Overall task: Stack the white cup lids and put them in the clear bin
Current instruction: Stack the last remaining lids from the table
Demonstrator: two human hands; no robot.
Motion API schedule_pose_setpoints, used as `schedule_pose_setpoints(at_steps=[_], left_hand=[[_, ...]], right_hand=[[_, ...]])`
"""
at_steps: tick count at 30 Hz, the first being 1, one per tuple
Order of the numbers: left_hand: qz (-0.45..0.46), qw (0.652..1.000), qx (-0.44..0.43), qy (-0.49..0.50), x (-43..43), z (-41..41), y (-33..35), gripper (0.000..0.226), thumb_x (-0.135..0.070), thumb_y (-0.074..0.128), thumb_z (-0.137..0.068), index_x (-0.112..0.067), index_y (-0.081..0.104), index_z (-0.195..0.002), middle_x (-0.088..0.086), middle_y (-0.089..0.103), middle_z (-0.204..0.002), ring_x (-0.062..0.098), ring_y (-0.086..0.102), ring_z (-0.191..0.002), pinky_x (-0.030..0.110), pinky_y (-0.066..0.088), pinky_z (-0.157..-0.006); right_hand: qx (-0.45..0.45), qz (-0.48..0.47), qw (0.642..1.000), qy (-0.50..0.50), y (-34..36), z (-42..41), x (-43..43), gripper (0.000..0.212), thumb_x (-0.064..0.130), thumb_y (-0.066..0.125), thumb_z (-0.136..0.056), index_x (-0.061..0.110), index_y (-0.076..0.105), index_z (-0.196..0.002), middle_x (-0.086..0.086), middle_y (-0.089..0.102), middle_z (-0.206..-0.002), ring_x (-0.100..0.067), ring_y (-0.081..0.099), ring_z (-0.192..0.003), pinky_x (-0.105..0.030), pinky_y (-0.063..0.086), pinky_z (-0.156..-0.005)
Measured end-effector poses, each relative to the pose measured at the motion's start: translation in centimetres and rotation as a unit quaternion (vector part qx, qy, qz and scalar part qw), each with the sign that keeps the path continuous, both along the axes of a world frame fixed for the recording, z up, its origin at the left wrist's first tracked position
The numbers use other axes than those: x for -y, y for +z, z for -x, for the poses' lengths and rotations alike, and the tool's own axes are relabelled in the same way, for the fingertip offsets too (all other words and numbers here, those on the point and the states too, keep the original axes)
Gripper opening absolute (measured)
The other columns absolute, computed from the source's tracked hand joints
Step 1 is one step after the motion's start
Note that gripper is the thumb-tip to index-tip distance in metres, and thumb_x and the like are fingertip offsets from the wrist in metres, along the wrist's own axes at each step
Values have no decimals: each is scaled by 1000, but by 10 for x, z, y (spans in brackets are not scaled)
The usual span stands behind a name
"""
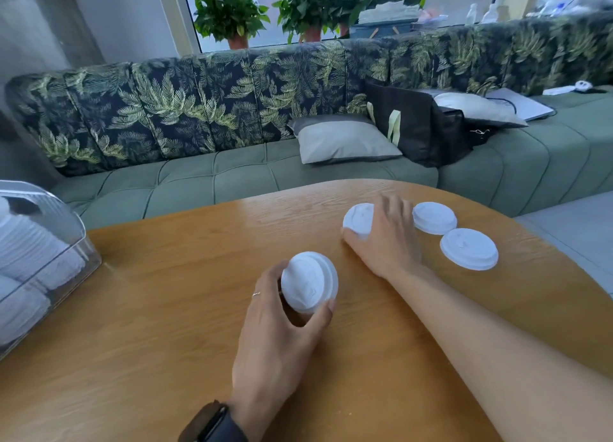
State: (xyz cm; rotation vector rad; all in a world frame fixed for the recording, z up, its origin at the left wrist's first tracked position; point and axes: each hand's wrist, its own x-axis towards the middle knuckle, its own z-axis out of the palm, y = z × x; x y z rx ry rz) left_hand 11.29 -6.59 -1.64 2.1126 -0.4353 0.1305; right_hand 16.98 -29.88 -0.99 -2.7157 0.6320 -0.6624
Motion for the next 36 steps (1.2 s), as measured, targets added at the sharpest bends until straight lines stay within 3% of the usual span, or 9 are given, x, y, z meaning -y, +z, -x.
schedule_pose_setpoints(at_steps=[6, 11, 16, 19, 22, 24, 27, 32, 36], left_hand=[[-1, 1000, 0, 5, -2, 7, 3, 76, -62, 74, -77, -42, 35, -139, -23, 49, -130, -3, 46, -120, 23, 43, -98], [12, 1000, -10, -8, -13, 23, 8, 80, -65, 72, -76, -39, 33, -142, -21, 48, -133, 1, 48, -123, 25, 45, -99], [56, 998, -30, -9, -32, 46, 9, 85, -63, 75, -76, -38, 34, -145, -20, 50, -138, -1, 50, -123, 18, 42, -97], [71, 997, -32, -3, -45, 57, 9, 85, -64, 76, -73, -39, 36, -143, -20, 51, -136, 0, 53, -121, 28, 47, -102], [90, 995, -35, 7, -55, 69, 13, 79, -60, 79, -73, -41, 39, -138, -22, 52, -131, -3, 56, -111, 24, 50, -94], [93, 995, -29, 3, -58, 73, 14, 77, -59, 79, -74, -41, 40, -137, -22, 50, -131, -5, 53, -113, 22, 49, -92], [81, 997, -9, -8, -57, 75, 15, 76, -62, 76, -75, -42, 37, -138, -26, 44, -135, -5, 44, -125, 27, 47, -101], [55, 998, 37, -20, -56, 76, 16, 79, -66, 72, -77, -47, 32, -142, -34, 35, -137, 1, 39, -132, 28, 43, -105], [43, 997, 57, -35, -55, 76, 15, 88, -69, 69, -76, -45, 27, -150, -42, 28, -141, 5, 38, -136, 27, 41, -107]], right_hand=[[76, -207, 975, 27, 5, 53, -32, 76, 63, 80, -72, 28, 52, -133, 5, 36, -129, -18, 52, -112, -32, 46, -89], [172, -342, 923, 37, 9, 112, -76, 70, 55, 88, -68, 36, 43, -118, 20, 52, -117, -3, 53, -107, -17, 42, -81], [198, -418, 886, 23, 11, 151, -112, 80, 80, 61, -77, 34, 46, -142, 22, 49, -137, 2, 43, -126, -21, 35, -100], [217, -497, 840, -13, 9, 159, -125, 49, 61, 43, -85, 38, 58, -126, 17, 58, -130, -10, 53, -126, -37, 45, -106], [235, -576, 783, -27, 14, 166, -133, 19, 40, 52, -93, 37, 63, -108, 8, 65, -114, -22, 62, -108, -41, 55, -75], [234, -603, 762, -28, 18, 170, -135, 11, 26, 54, -102, 31, 63, -106, -1, 67, -110, -24, 64, -93, -34, 51, -58], [214, -627, 749, -8, 23, 175, -135, 11, 23, 60, -101, 20, 65, -110, -12, 71, -106, -26, 68, -74, -32, 53, -55], [219, -634, 741, 26, 27, 180, -135, 24, 30, 73, -94, 15, 67, -111, -8, 77, -99, -27, 76, -84, -31, 59, -61], [200, -629, 750, 50, 27, 180, -143, 28, 39, 66, -96, 14, 68, -107, 0, 79, -86, -18, 75, -79, -28, 59, -63]])
